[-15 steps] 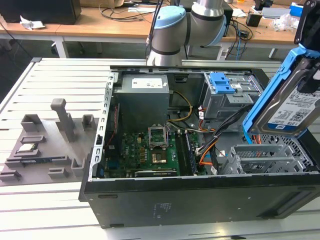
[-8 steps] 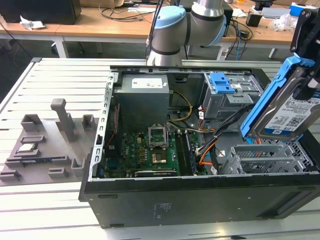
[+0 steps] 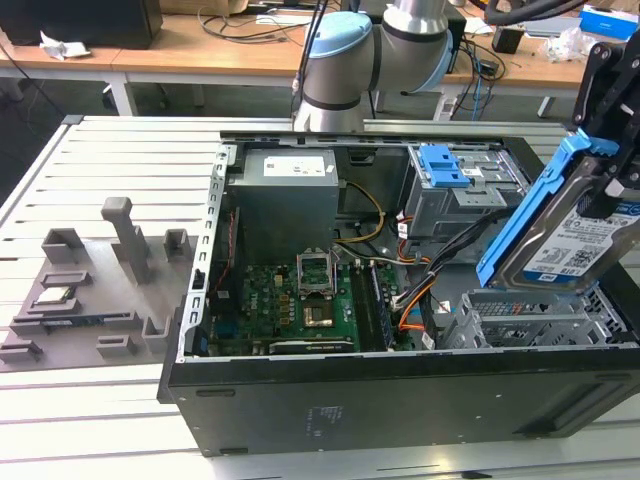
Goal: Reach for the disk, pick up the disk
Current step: 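Pick up the disk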
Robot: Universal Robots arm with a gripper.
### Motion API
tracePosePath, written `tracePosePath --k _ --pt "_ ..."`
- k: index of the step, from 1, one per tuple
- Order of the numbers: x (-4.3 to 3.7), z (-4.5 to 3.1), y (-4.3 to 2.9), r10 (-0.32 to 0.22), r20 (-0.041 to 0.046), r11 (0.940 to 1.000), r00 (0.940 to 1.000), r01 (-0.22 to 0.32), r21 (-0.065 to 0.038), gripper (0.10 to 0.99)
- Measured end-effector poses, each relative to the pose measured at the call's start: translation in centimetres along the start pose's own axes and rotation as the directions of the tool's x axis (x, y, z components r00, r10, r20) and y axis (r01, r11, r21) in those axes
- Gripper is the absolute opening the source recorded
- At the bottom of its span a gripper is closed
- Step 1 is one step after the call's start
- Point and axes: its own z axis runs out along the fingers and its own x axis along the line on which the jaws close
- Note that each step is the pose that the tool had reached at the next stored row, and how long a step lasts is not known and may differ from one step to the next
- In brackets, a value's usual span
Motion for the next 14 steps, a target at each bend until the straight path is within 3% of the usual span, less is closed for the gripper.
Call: tracePosePath --k 4,14 --pt "0.91 0.49 -0.09 -0.001 0.0002 1.0000 1.0000 0.001 0.000 0.365" --pt "0.92 0.50 -0.09 -0.001 -0.0001 1.0000 1.0000 0.001 0.000 0.365"
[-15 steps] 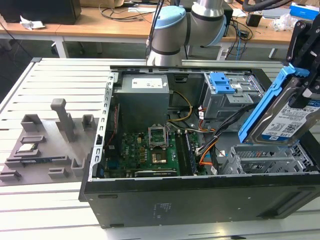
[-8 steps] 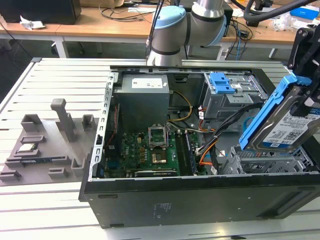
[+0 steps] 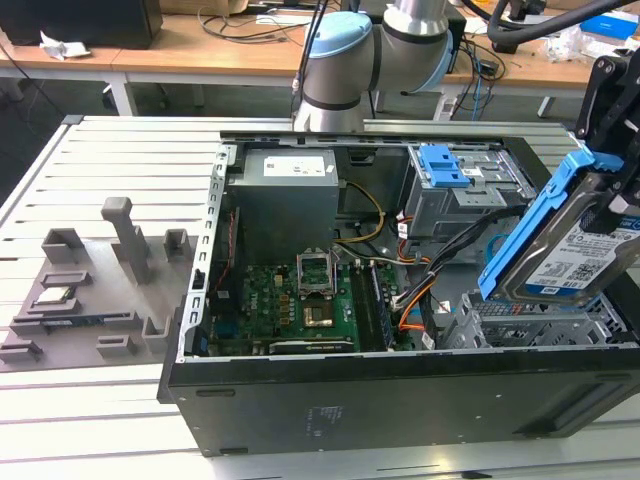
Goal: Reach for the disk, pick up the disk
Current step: 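Pick up the disk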
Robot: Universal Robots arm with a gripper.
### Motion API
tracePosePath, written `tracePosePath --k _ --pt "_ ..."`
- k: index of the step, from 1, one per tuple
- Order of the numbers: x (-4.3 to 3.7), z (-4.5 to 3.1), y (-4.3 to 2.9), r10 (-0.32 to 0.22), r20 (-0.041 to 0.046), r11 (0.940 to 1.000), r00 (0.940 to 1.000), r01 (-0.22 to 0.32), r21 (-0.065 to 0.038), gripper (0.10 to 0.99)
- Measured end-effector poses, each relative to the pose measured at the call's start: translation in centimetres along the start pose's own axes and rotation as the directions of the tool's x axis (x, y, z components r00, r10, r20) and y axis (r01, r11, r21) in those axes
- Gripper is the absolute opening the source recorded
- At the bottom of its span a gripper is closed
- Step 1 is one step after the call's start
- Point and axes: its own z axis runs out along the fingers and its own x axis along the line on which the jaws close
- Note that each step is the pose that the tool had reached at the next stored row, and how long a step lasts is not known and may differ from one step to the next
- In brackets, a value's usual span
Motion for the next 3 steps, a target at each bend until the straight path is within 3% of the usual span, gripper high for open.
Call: tracePosePath --k 3 --pt "0.00 0.00 0.00 0.000 0.0000 1.0000 1.0000 0.000 0.000 0.365"
